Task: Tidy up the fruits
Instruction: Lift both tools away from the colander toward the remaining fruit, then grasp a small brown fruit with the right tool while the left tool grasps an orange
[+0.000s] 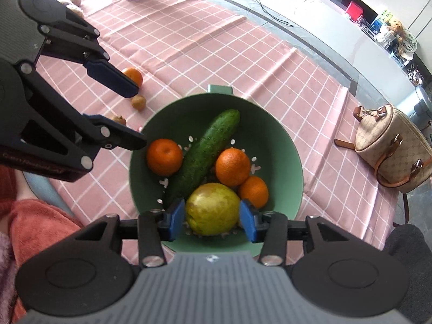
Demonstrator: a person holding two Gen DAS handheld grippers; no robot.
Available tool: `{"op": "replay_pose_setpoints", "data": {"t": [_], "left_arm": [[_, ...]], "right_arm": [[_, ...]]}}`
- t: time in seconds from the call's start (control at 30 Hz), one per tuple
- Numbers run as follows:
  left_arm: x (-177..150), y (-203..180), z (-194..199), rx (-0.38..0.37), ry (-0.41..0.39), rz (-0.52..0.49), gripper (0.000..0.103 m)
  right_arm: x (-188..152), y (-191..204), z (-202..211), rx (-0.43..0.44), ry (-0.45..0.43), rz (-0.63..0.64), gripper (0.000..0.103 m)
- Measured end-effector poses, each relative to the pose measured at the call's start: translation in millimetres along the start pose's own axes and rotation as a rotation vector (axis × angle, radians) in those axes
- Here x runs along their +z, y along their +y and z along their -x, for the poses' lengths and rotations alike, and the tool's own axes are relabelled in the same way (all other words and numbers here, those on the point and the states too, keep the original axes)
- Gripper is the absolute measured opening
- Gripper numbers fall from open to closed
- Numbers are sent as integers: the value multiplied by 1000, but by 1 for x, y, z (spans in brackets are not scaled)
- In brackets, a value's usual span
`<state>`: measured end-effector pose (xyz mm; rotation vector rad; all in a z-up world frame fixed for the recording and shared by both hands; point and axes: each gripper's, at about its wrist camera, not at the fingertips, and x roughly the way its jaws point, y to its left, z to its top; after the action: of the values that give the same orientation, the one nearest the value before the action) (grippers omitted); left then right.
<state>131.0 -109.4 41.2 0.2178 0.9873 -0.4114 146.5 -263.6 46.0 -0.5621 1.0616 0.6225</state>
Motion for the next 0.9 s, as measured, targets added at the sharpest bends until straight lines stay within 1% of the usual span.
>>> {"op": "replay_pose_setpoints", "data": {"t": [0.23, 0.33, 0.43, 0.67, 0.8, 0.9], "left_arm": [[-20, 35, 29, 18, -71, 89, 59], [-31, 54, 35, 32, -90, 134, 59], [-44, 69, 40, 32, -108, 171, 59], [-74, 87, 37, 57, -126, 161, 59], [-87, 93, 29, 63, -133, 138, 59], [-94, 97, 21, 65, -133, 119, 59]], "right_arm": [[5, 29, 14, 50, -132, -164, 42], [7, 46, 15, 76, -191, -228, 42], [9, 61, 9, 83, -237, -276, 42], [7, 95, -10, 107, -297, -387, 42], [5, 112, -24, 121, -305, -437, 41], [8, 124, -36, 112, -300, -437, 39]]}}
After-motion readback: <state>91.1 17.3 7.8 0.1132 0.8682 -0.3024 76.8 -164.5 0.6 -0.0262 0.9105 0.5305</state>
